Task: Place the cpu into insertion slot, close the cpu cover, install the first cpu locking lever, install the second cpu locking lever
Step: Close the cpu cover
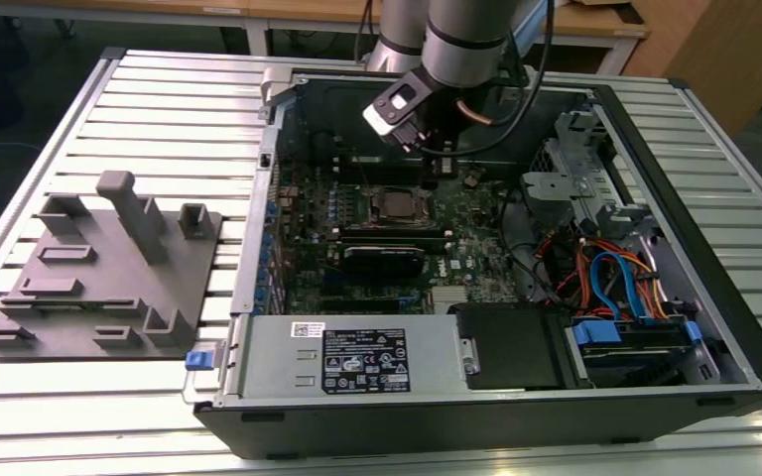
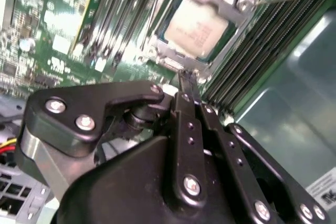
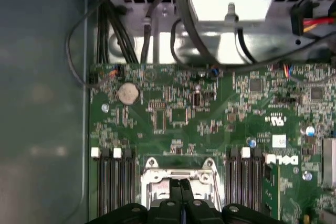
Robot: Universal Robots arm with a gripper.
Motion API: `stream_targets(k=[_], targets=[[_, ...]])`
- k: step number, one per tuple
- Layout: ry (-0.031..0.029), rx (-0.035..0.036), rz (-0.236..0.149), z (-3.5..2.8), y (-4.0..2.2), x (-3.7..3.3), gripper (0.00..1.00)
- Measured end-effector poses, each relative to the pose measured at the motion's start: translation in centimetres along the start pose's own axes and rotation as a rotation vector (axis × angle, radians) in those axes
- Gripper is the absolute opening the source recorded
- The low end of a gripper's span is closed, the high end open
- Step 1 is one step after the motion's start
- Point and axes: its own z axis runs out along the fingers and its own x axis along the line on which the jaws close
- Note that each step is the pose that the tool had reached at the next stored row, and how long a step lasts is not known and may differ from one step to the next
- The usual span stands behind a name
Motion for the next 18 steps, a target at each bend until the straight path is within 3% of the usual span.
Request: stream_targets(k=[12,18], targets=[[0.0000,0.0008,-0.004,0.64,-2.52,-0.07,0.11],[0.0000,0.0033,-0.017,0.88,-3.12,-0.09,0.11]])
